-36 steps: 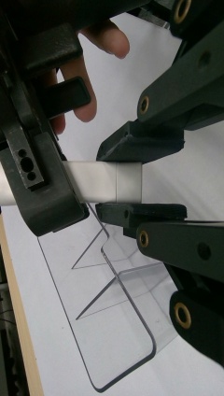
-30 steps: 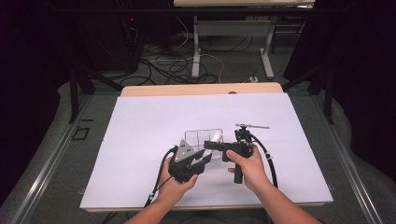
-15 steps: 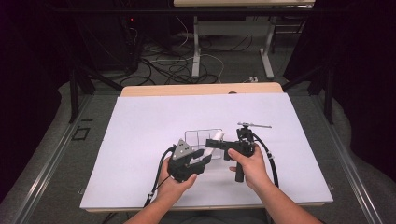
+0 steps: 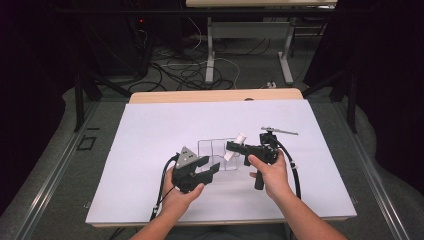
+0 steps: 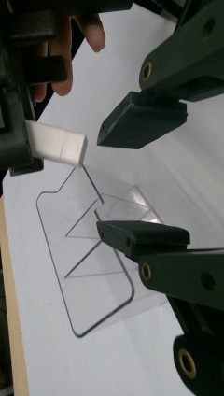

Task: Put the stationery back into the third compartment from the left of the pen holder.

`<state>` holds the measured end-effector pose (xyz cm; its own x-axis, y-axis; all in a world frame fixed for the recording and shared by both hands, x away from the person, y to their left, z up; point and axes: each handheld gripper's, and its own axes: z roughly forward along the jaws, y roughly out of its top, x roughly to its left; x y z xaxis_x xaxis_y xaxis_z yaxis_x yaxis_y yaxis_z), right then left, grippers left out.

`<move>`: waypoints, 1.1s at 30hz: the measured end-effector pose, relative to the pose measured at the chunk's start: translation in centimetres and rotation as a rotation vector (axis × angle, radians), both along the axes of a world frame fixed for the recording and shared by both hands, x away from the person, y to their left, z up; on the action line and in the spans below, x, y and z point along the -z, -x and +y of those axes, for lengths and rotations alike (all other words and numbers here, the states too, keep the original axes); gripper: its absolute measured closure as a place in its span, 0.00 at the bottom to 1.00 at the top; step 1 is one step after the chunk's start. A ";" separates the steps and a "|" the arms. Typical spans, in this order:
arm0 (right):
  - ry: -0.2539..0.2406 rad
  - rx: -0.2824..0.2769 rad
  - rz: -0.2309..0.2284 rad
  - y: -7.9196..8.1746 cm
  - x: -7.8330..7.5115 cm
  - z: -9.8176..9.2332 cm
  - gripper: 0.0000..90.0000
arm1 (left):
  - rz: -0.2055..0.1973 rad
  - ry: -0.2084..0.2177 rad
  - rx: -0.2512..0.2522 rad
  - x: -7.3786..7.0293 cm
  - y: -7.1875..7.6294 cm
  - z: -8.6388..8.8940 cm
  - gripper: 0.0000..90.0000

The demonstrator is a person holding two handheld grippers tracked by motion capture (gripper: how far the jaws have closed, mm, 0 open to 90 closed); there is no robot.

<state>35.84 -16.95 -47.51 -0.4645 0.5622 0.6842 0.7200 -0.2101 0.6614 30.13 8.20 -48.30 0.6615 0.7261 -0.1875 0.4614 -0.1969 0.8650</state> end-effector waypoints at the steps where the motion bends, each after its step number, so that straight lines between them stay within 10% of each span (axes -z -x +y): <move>1: 0.010 0.009 -0.009 -0.1 0.0 0.0 0.76 | -0.005 -0.002 -0.008 0.0 -0.1 0.1 0.55; 24: 0.375 0.070 -0.311 -0.9 0.2 1.9 0.75 | -0.033 -0.012 -0.201 -0.7 -2.6 4.9 0.39; 33: 0.456 0.081 -0.354 -0.9 0.9 2.5 0.75 | -0.037 -0.036 -0.273 0.0 -3.7 6.5 0.34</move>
